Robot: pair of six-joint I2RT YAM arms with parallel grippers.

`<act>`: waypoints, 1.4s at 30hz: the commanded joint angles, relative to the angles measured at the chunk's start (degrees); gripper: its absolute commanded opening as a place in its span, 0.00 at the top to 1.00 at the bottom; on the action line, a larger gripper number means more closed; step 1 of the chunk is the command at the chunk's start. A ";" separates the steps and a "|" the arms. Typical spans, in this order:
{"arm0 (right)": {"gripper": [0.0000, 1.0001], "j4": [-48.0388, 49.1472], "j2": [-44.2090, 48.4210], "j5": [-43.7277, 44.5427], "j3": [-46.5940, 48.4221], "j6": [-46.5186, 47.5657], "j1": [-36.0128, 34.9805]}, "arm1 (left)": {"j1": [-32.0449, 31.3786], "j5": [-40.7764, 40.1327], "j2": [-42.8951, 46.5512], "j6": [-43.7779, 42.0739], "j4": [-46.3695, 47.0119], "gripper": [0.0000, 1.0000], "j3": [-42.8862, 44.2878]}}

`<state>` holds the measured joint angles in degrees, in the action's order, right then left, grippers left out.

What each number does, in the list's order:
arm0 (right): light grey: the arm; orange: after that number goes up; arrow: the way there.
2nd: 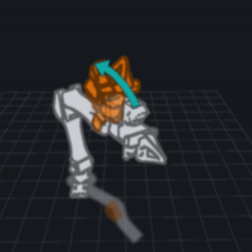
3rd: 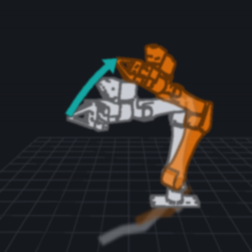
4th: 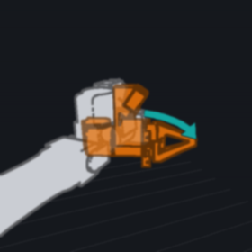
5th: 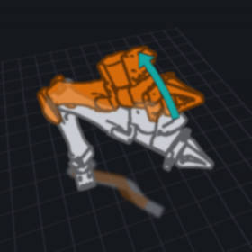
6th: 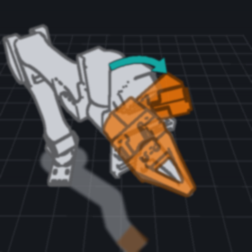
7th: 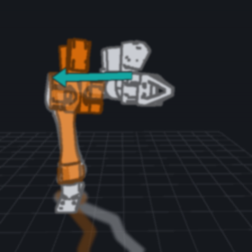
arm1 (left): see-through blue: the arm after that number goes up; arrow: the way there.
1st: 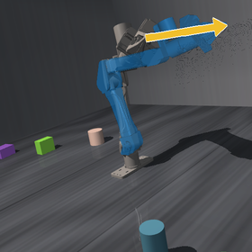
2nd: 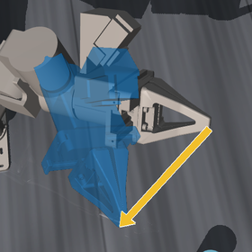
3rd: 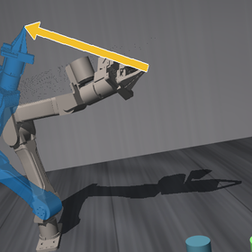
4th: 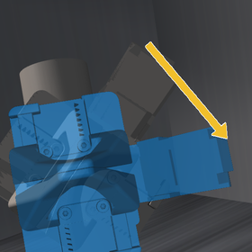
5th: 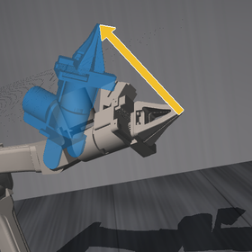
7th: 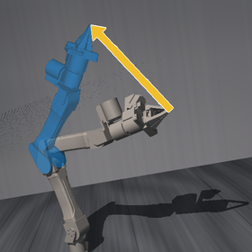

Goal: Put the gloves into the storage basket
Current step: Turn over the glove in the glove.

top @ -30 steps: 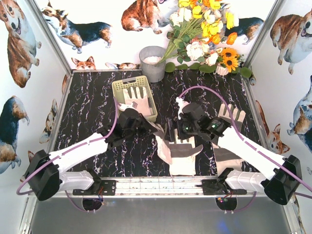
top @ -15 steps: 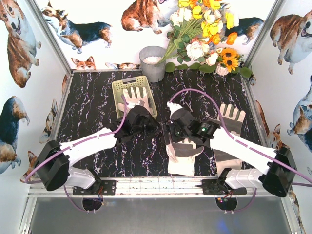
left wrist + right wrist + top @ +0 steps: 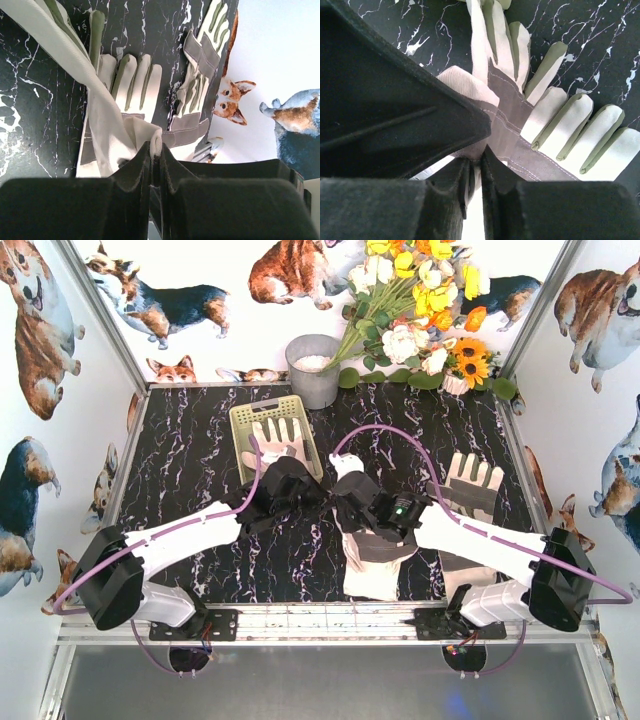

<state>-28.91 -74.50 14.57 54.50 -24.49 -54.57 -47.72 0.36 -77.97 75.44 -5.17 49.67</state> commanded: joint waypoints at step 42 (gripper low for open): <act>0.93 -20.28 19.15 8.45 -18.09 -37.36 6.58 | -0.94 14.11 -14.06 -18.49 3.55 0.46 3.32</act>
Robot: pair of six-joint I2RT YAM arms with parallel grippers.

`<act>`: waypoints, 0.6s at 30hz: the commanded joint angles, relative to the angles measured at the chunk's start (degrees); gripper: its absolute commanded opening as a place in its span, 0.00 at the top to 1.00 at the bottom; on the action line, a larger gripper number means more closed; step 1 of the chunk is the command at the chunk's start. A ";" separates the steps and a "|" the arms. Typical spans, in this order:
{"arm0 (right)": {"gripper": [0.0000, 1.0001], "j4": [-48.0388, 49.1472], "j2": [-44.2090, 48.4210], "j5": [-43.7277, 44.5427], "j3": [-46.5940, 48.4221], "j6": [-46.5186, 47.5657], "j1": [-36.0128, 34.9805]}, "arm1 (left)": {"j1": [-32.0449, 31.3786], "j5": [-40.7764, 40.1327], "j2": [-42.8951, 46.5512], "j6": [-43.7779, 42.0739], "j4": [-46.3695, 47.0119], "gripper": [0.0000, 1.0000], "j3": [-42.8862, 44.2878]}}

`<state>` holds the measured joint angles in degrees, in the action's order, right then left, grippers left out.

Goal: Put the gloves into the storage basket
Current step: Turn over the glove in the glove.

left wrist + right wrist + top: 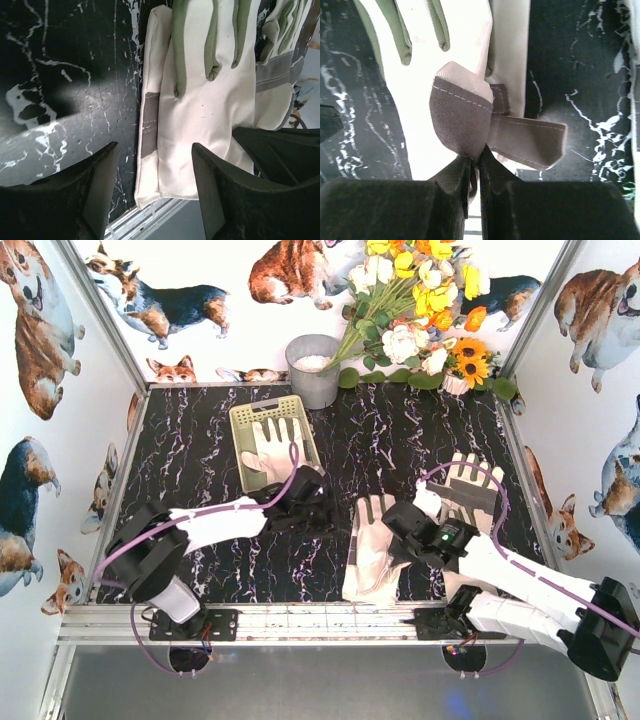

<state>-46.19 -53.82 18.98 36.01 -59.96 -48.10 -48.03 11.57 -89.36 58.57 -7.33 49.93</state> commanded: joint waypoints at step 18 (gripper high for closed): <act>0.95 -5.57 -5.27 6.23 -0.42 -3.36 0.27 | -2.68 7.19 -17.99 -1.98 12.65 0.67 11.92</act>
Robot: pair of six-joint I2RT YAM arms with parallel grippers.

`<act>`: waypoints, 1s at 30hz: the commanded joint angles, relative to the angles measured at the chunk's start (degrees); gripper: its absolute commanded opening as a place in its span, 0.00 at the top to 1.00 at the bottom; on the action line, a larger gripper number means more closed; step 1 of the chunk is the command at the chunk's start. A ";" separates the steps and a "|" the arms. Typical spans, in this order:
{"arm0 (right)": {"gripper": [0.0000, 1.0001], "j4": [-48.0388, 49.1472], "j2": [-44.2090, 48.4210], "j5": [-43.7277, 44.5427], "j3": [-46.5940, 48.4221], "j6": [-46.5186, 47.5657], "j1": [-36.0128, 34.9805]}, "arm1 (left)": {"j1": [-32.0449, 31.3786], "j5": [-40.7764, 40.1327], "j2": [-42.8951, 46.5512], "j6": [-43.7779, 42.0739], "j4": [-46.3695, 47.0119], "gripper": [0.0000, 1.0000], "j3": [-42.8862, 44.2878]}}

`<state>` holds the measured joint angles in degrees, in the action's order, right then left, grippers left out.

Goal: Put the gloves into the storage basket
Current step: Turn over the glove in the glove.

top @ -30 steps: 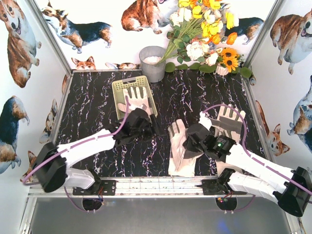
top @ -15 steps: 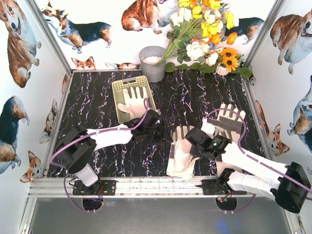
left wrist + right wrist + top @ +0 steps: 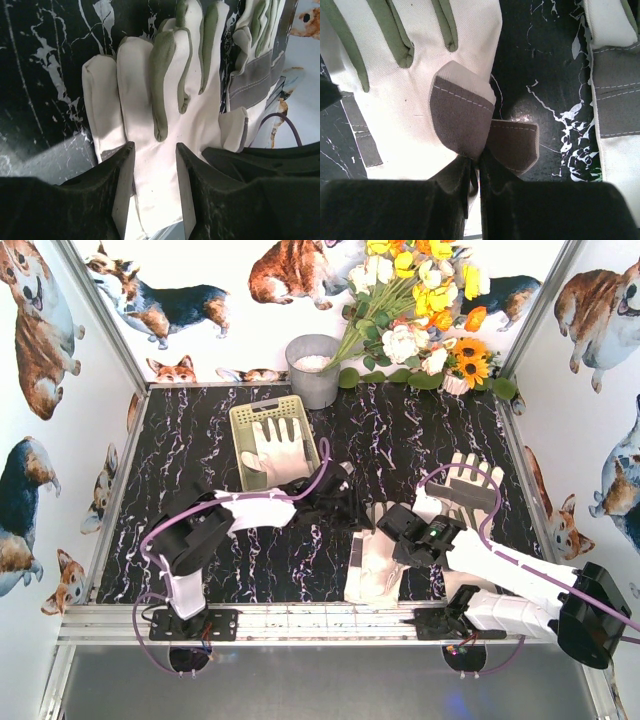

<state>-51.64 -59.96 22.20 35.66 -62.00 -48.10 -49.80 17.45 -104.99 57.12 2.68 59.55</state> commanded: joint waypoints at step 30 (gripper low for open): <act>1.00 0.52 3.67 0.79 2.88 4.23 1.87 | -1.87 -2.19 -4.87 -1.80 2.31 1.00 6.62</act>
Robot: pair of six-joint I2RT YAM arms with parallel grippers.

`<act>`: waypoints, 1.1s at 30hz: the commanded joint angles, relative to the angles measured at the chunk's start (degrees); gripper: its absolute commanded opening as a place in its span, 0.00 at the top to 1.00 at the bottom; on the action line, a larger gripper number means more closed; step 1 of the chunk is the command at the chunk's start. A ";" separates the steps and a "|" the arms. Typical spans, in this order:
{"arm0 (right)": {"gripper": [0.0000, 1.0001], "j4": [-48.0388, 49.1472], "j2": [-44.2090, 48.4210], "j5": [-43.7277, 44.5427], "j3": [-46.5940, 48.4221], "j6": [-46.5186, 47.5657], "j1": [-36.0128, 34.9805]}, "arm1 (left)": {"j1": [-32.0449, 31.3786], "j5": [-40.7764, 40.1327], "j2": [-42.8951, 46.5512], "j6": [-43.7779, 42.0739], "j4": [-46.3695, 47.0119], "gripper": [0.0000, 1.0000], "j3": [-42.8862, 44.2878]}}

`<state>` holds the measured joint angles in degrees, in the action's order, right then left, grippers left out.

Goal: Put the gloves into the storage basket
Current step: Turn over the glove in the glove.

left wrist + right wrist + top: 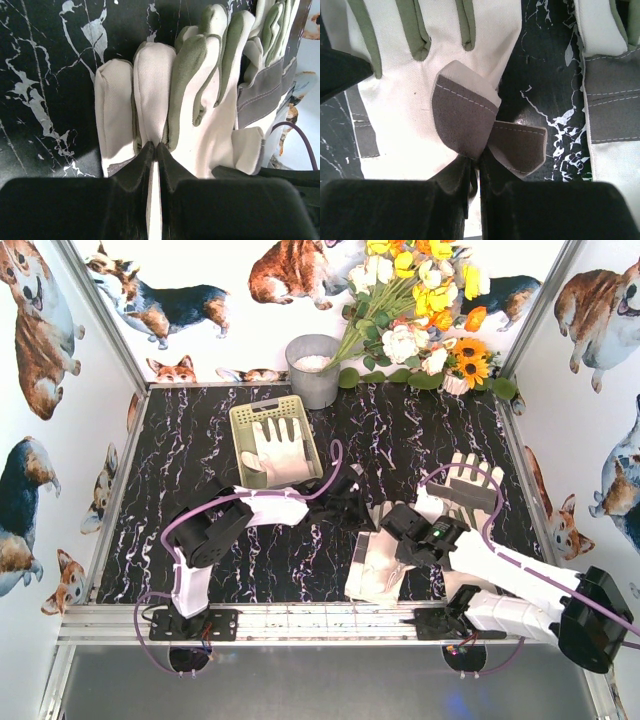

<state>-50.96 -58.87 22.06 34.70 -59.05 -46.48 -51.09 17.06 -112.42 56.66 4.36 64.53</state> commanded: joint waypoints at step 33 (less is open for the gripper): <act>1.00 5.98 -0.68 -7.21 -1.74 1.68 0.25 | -4.63 -16.93 4.34 -6.58 -14.64 1.00 3.73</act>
<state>-46.54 -58.26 13.69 33.19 -57.12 -46.33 -55.59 1.80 -106.28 51.35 -10.92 69.01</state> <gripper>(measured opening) 0.067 0.002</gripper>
